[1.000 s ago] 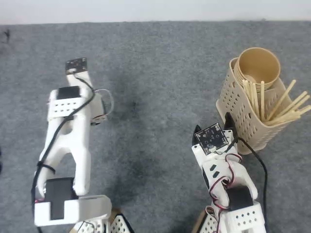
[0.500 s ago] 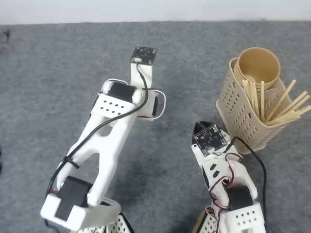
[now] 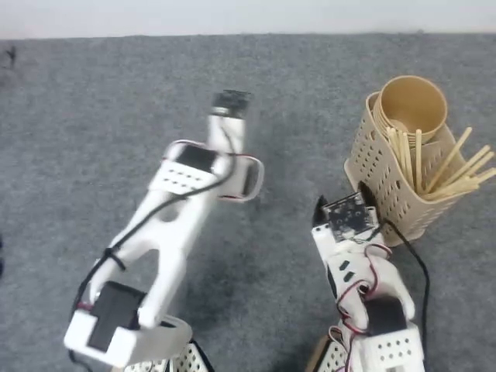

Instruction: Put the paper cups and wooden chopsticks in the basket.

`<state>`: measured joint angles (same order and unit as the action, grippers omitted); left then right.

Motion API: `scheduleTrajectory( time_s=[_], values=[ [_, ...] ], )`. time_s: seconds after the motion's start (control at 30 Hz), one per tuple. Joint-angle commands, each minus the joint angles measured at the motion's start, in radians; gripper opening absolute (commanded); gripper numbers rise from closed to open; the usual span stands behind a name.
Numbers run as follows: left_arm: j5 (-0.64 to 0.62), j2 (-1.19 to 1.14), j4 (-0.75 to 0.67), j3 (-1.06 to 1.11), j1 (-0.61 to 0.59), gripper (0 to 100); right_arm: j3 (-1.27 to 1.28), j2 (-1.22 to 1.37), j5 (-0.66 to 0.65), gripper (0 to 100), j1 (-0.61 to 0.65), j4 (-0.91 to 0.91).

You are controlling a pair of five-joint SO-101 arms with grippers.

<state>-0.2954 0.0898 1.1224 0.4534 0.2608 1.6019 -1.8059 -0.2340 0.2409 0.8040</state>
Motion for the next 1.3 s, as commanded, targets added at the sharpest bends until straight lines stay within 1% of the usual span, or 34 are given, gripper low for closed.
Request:
scheduleTrajectory(
  time_s=[0.0,0.07,0.13,0.2,0.3,0.4,0.47,0.53,0.7,0.8,0.9,1.03,1.1,1.17,1.27],
  values=[
    [0.006,0.009,-0.249,0.11,-0.221,1,-0.215,-0.01,0.049,25.9,-0.035,0.084],
    [0.006,0.011,-0.324,0.154,-0.282,1,-0.305,-0.008,0.049,25.9,-0.031,0.116],
    [0.006,0.018,-0.342,0.18,-0.31,1,-0.394,0.015,0.049,25.9,-0.031,0.14],
    [0.005,0.02,-0.33,0.179,-0.307,1,-0.496,0.081,0.048,25.9,-0.035,0.17],
    [0.009,0.02,-0.322,0.176,-0.278,1,-0.671,0.263,0.046,25.9,-0.039,0.186],
    [0.066,0.072,-0.324,0.194,-0.244,1,-0.921,0.496,0.052,25.8,-0.038,0.245],
    [0.08,0.157,-0.324,0.237,-0.227,1,-1.122,0.659,0.049,25.8,-0.039,0.311],
    [0.098,0.288,-0.321,0.294,-0.227,1,-1.33,0.812,0.049,25.8,-0.065,0.392],
    [0.133,0.75,-0.333,0.487,-0.278,1,-1.806,1.191,0.048,25.7,-0.193,0.559],
    [0.135,0.979,-0.4,0.633,-0.275,1,-2.045,1.409,0.048,25.7,-0.245,0.674],
    [0.135,1.099,-0.476,0.739,-0.284,1,-2.26,1.607,0.048,25.7,-0.262,0.792],
    [0.129,1.122,-0.528,0.776,-0.33,1,-2.524,1.822,0.046,25.7,-0.254,0.938],
    [0.118,1.126,-0.595,0.82,-0.37,1,-2.633,1.919,0.046,25.7,-0.252,0.984],
    [0.087,1.128,-0.695,0.885,-0.404,1,-2.673,1.986,0.048,25.6,-0.26,0.989],
    [0.078,1.128,-0.819,0.955,-0.42,1,-2.645,2.048,0.054,25.6,-0.265,0.989]
  ],
)
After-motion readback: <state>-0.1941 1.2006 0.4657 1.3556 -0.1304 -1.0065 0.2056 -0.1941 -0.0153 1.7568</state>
